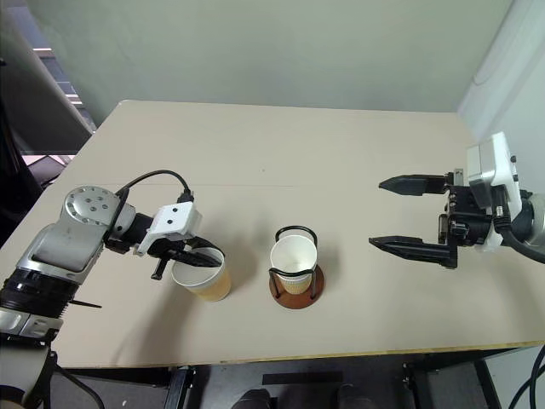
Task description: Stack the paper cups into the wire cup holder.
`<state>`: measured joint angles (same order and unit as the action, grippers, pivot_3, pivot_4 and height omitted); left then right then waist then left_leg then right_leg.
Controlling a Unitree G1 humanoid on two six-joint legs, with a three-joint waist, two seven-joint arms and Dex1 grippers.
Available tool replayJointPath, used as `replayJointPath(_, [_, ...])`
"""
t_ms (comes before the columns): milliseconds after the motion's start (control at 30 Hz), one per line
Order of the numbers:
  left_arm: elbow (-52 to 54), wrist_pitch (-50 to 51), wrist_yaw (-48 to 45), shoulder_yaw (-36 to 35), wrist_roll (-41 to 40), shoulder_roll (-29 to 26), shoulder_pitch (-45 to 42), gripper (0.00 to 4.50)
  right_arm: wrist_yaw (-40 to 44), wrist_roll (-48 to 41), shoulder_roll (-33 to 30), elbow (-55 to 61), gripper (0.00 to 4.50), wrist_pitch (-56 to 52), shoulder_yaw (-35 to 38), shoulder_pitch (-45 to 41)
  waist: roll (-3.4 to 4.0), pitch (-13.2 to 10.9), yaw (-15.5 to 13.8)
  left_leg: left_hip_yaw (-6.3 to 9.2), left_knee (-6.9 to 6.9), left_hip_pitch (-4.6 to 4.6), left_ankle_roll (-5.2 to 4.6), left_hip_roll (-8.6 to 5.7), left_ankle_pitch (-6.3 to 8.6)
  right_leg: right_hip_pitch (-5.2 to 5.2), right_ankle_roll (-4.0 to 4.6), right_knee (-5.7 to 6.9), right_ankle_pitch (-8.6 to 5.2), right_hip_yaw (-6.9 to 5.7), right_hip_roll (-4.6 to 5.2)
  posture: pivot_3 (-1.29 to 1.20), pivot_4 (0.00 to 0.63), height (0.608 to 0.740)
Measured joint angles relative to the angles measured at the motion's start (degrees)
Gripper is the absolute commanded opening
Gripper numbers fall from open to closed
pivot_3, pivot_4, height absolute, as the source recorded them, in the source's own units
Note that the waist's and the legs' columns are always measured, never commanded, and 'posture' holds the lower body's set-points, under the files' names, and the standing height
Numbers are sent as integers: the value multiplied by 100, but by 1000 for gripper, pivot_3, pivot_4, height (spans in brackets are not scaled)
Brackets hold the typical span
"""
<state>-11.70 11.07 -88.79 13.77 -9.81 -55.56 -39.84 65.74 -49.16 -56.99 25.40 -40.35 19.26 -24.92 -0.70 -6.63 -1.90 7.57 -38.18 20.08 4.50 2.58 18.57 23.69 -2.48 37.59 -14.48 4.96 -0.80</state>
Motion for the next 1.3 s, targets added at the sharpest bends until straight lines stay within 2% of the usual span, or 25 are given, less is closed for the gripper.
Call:
replayJointPath(267, [146, 238, -127, -286, -652, 149, -482, 74, -2, 117, -57, 2, 4500, 139, -28, 43, -2, 1, -21, 0, -7, 3, -3, -1, 1, -7, -7, -8, 4, -2, -1, 0, 150, 740])
replayJointPath(567, [-237, 681, -132, -691, -1669, 1390, -2801, 74, -46, 285, -101, -1, 4500, 268, -54, 125, -2, 2, -67, -13, -31, 15, -27, -8, 13, -26, -42, -54, 24, 6, 4, 0, 150, 740])
replayJointPath(800, [-447, 418, -152, 552, -2158, 1550, -3113, 74, -170, 266, -166, 161, 4500, 267, -9, 273, -2, 1, -64, -10, -74, 33, -49, -13, 25, -19, -81, -69, 43, 18, 8, 0, 150, 740])
replayJointPath(933, [-485, -73, -161, 1491, -2283, 1366, -3174, 74, -80, -94, -335, 494, 4500, 76, 644, 822, -1, 0, -104, -7, -87, 42, -58, -15, 28, -23, -96, -74, 46, 26, 9, 0, 150, 740])
replayJointPath(1100, [-693, -474, -164, 2041, -2448, 1352, -3315, 74, -99, -734, -533, 941, 4500, -245, 1487, 1136, -1, 0, -120, -6, -91, 42, -72, -52, 26, -32, -108, -77, 45, 50, 10, 0, 150, 740])
replayJointPath(1300, [-1009, -958, -166, 2479, -2358, 1522, -3394, 74, -414, -886, -558, 1233, 4500, -397, 1852, 1548, -2, 0, -123, -15, -94, 39, -92, -74, 28, -34, -135, -77, 47, 95, 16, 0, 150, 740])
